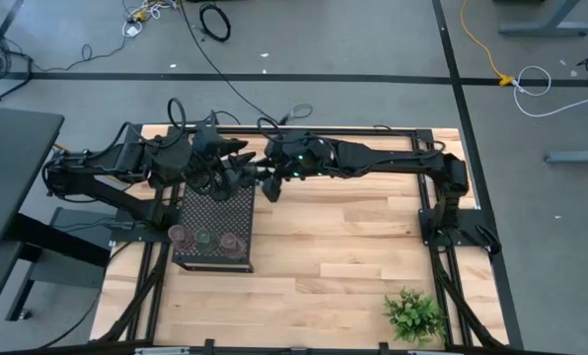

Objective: Pick & Place candle stick holders
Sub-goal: Put the decorative plant on the shelf

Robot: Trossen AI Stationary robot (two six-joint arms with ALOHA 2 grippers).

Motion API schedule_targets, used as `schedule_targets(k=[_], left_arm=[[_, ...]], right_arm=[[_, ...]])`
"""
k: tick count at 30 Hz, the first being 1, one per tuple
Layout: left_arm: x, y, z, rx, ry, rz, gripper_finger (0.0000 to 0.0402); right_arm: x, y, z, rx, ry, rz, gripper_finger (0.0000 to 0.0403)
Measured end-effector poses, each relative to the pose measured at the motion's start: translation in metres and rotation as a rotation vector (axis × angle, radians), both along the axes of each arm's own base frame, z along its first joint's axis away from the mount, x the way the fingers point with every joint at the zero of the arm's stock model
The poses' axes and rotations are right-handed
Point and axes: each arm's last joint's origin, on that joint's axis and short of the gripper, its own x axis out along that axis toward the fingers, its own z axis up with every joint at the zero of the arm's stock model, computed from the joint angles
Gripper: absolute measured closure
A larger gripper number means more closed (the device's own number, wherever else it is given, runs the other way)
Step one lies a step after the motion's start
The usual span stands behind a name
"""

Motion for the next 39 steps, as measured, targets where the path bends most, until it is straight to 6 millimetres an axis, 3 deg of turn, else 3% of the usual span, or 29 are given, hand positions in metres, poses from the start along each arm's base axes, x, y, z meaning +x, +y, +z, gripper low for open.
schedule_targets(k=[4, 12, 19, 34, 39], left_arm=[[0.000, 0.000, 0.000, -0.001, -0.001, 0.000, 0.0239], [0.000, 0.000, 0.000, -0.002, -0.002, 0.000, 0.0239], [-0.001, 0.000, 0.000, -0.003, -0.003, 0.000, 0.0239], [-0.001, 0.000, 0.000, -0.003, -0.003, 0.000, 0.0239], [0.000, 0.000, 0.000, -0.004, -0.004, 0.001, 0.0239]], right_arm=[[-0.021, 0.021, 0.008, 0.005, 0.122, 0.047, 0.0229], [-0.068, 0.084, 0.014, 0.085, 0.391, 0.139, 0.0229], [-0.108, 0.143, 0.010, 0.065, 0.587, 0.057, 0.0229], [-0.171, 0.238, 0.006, 0.181, 0.637, -0.053, 0.0229], [-0.179, 0.270, -0.006, 0.236, 0.677, 0.006, 0.0229]])
